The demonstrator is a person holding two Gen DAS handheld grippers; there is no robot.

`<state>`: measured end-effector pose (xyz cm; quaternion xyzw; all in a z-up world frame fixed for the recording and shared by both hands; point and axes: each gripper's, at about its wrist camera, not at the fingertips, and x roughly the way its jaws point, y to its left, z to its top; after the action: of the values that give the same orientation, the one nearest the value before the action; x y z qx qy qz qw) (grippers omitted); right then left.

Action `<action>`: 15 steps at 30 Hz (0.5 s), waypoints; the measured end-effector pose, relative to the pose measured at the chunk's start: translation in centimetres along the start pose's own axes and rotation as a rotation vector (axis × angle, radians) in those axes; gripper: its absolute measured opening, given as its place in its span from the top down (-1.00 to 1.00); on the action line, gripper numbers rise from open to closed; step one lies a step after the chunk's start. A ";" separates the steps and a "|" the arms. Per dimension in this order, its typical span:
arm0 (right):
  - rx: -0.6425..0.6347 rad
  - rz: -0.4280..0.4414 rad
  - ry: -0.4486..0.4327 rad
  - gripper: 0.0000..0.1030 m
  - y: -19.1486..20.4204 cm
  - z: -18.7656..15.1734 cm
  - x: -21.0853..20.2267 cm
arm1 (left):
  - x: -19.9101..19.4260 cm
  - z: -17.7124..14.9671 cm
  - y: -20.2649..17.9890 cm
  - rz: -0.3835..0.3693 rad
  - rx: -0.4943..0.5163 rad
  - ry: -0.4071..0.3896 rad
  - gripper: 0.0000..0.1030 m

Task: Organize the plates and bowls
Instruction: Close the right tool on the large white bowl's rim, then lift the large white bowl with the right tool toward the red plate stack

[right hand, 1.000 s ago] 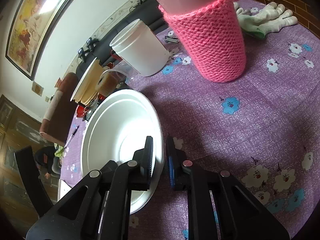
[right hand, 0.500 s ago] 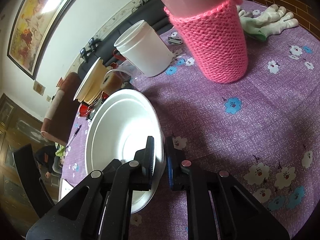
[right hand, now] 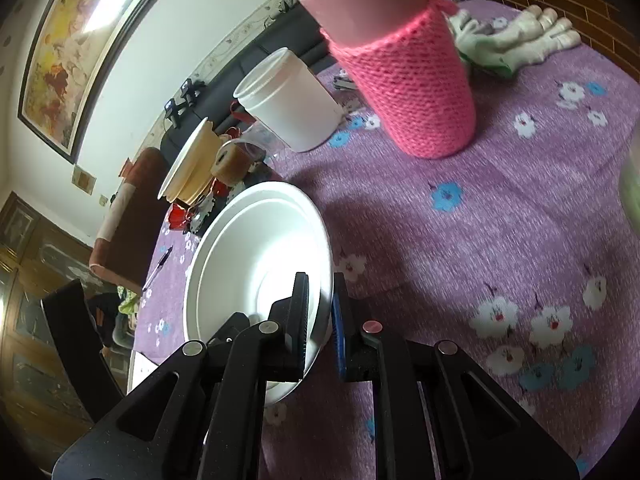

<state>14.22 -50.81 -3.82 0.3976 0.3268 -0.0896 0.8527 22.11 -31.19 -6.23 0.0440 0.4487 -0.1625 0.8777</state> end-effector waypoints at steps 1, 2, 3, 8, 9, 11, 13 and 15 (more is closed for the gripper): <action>0.000 -0.001 0.003 0.80 -0.1 -0.1 -0.1 | -0.1 -0.1 0.0 0.003 0.001 0.000 0.79; 0.001 0.000 0.007 0.80 -0.2 -0.2 -0.2 | -0.2 -0.2 -0.1 0.007 0.004 0.001 0.79; 0.002 -0.001 0.010 0.80 -0.2 -0.3 -0.3 | -0.4 -0.4 -0.2 0.010 0.008 0.002 0.79; 0.030 0.022 0.042 0.80 -0.8 -0.7 -1.1 | -1.6 -1.6 -0.3 0.017 0.030 0.001 0.79; 0.038 0.028 0.050 0.80 -1.0 -1.0 -1.3 | -1.8 -1.9 -0.2 0.018 0.029 0.008 0.79; 0.055 0.036 0.070 0.80 -1.4 -1.7 -1.8 | -1.9 -2.6 0.0 0.014 0.027 0.024 0.79; 0.075 0.046 0.086 0.80 -1.7 -2.3 -2.4 | -2.3 -3.4 0.1 0.011 0.029 0.036 0.79; 0.090 0.057 0.095 0.80 -2.0 -3.0 -3.3 | -3.0 -4.2 0.3 0.002 0.031 0.040 0.79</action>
<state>9.40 -50.26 -4.44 0.4483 0.3511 -0.0608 0.8198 17.32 -29.23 -6.29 0.0614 0.4634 -0.1677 0.8679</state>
